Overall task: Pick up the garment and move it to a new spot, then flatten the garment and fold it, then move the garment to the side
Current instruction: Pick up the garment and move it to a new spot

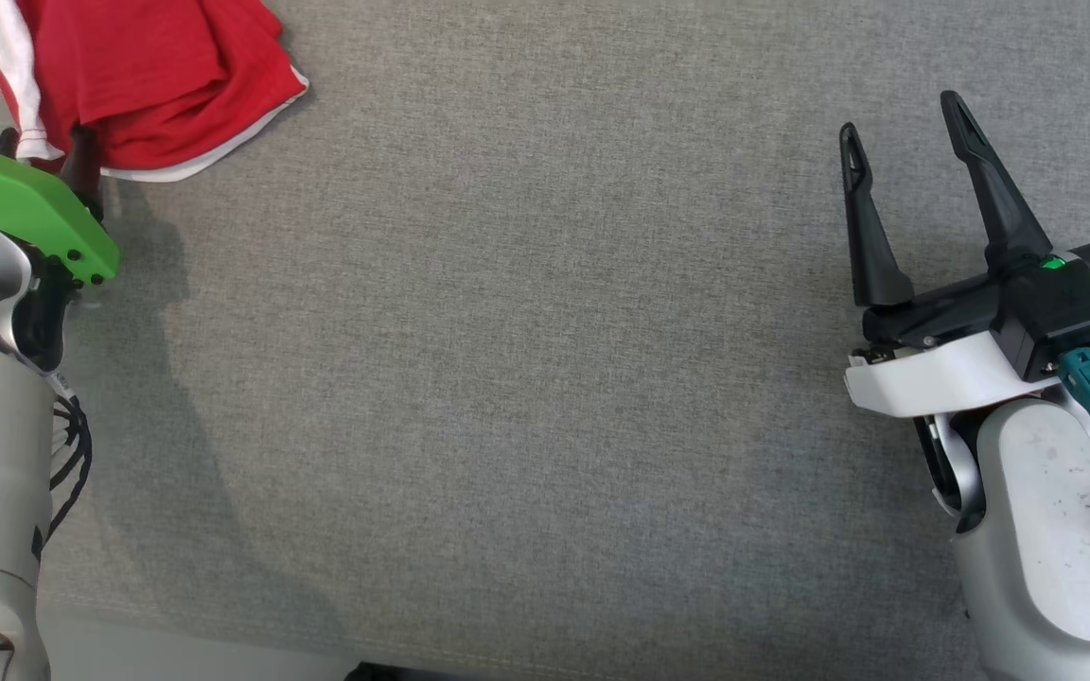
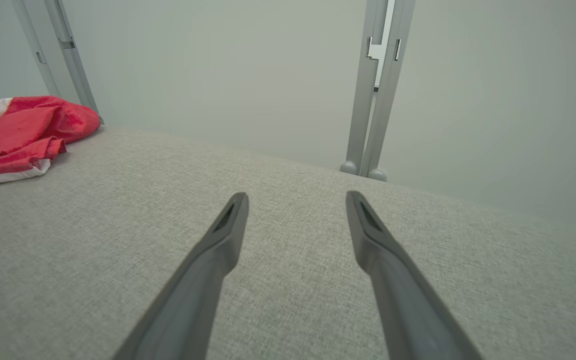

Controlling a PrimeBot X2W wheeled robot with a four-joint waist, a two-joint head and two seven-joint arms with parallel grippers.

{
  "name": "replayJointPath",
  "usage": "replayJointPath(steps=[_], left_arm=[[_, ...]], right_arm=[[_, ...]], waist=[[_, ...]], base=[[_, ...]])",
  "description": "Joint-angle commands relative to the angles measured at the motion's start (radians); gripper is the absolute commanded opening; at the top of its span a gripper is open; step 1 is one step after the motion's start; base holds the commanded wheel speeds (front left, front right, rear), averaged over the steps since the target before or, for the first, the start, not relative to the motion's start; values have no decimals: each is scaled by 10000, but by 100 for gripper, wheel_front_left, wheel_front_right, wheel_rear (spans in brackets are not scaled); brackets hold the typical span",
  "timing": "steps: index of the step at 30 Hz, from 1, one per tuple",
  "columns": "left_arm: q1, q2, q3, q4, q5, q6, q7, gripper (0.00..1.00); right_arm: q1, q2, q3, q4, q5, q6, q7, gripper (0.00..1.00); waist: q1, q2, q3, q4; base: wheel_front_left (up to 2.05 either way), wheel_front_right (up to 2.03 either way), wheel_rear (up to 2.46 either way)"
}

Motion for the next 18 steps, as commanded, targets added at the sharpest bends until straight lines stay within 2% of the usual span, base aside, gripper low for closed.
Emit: replayJointPath(steps=[1,4,5,6,7,18], left_arm=[[-221,76,-63,178,-108,-18,63,100],[-334,-37,-273,469,-438,-19,357,100],[-344,-40,-336,498,-533,-19,413,51],[-356,-3,-408,518,-633,-19,421,20],[-356,29,-478,495,-708,-19,344,0],[452,50,-1727,-604,-1701,-20,-827,0]], right_arm=[[-144,-16,-5,-37,-78,-11,-27,100],[-142,-8,-27,-8,-116,-11,-56,100],[-142,-3,-31,9,-122,-11,-61,100],[-147,3,-26,34,-143,-11,-62,100],[-147,8,-30,59,-146,-11,-67,100],[70,124,8,530,-7,-11,-224,100]], waist=[[-1,0,109,-102],[-1,0,125,-97],[-1,0,121,-90],[-1,0,113,-82],[-1,0,94,-71],[-1,0,-963,50]], base=[[0,0,0],[0,0,0],[0,0,0],[0,0,0],[0,0,0],[0,0,0]])
